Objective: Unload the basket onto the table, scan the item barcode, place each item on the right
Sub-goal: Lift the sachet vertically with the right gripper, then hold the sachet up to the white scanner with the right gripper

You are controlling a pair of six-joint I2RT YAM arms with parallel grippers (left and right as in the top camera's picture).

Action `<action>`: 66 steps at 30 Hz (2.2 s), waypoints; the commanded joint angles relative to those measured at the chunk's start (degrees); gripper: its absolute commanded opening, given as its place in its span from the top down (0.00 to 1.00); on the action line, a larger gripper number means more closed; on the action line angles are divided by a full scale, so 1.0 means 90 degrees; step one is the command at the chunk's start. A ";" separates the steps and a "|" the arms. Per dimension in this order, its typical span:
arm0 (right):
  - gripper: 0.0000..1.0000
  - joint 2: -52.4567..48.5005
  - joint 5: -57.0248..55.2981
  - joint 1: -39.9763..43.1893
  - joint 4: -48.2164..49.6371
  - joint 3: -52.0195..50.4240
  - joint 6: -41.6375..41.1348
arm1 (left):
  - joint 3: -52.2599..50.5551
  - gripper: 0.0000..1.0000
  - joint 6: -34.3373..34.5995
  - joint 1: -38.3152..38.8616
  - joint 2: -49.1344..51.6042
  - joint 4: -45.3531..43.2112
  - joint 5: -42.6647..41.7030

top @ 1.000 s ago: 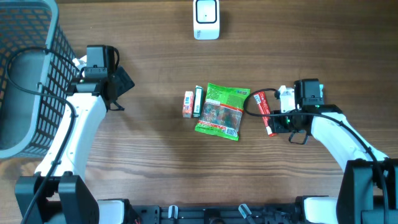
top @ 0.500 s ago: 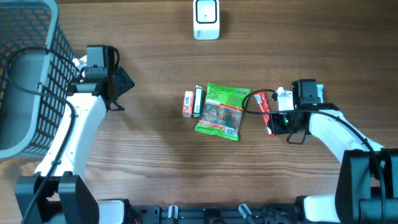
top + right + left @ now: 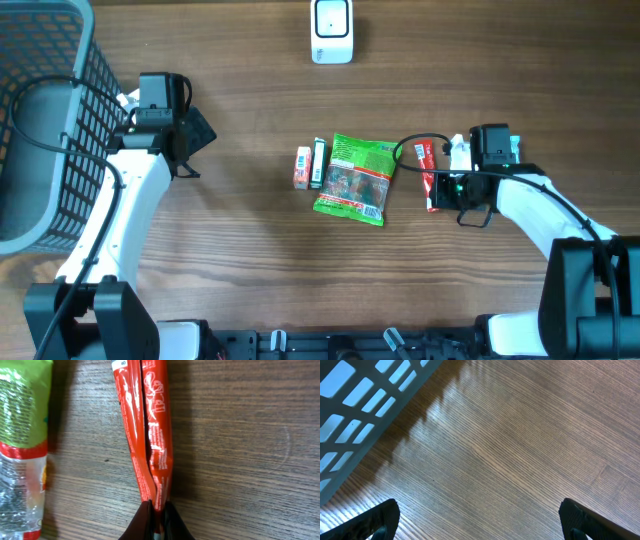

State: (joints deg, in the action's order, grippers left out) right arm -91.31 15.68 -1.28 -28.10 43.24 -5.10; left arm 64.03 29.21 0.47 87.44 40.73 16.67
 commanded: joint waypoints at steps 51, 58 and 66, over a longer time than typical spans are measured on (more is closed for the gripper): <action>0.96 -0.2038 -0.2895 -0.1817 -0.4235 0.9777 0.1302 | 0.0005 0.00 -0.0053 -0.0024 0.0032 -0.0017 0.0085; 0.96 -0.3169 -0.5081 -0.2608 -0.2788 0.9765 0.1953 | 0.0005 0.00 -0.0053 -0.0024 0.0032 -0.0017 0.0085; 0.96 -0.4675 -0.5858 -0.2895 -0.1122 0.9734 0.2756 | 0.0005 0.00 -0.0053 -0.0024 0.0032 -0.0017 0.0085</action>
State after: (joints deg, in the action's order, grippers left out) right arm -128.84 -33.32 -27.33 -40.97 130.02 15.20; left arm 64.03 29.21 0.47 87.44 40.73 16.67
